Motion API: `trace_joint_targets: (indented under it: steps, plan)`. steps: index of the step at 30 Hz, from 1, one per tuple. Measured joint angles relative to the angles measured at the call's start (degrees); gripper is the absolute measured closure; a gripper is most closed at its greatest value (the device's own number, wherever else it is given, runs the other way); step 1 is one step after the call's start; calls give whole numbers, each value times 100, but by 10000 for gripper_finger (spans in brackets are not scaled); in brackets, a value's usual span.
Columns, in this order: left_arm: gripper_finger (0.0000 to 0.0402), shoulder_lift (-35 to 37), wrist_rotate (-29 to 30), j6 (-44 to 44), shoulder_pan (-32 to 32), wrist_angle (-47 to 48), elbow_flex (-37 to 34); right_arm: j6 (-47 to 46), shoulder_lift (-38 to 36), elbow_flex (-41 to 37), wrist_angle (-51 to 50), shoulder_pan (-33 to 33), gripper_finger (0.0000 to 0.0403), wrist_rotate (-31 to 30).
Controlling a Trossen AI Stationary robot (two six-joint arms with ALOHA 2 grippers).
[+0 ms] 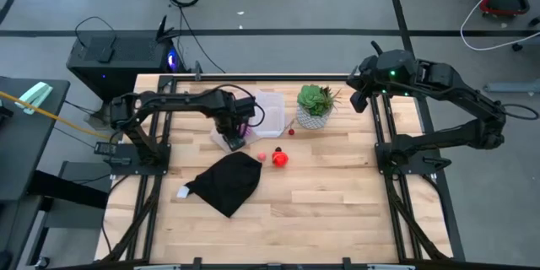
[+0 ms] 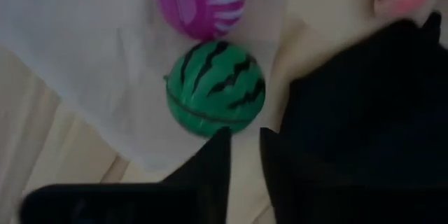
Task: Pick and placing Produce into tupperware
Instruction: Put the watermelon into the transparent bin
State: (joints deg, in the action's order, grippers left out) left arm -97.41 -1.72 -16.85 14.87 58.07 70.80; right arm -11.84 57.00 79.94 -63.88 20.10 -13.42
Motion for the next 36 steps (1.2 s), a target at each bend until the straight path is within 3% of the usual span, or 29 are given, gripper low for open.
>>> trace_joint_targets:
  steps: [10,15,27,36]
  plan:
    - [84,-45,169,92,9,-6,5,-287,88,0,0,0,387,96]
    - [11,-298,188,277,3,102,5,-382,126,0,-1,-1,387,271]
    - [4,-915,211,1250,7,-273,5,-658,252,-2,-2,-2,387,657]
    - [7,-1060,211,1504,7,-557,5,-774,334,0,4,-2,387,669]
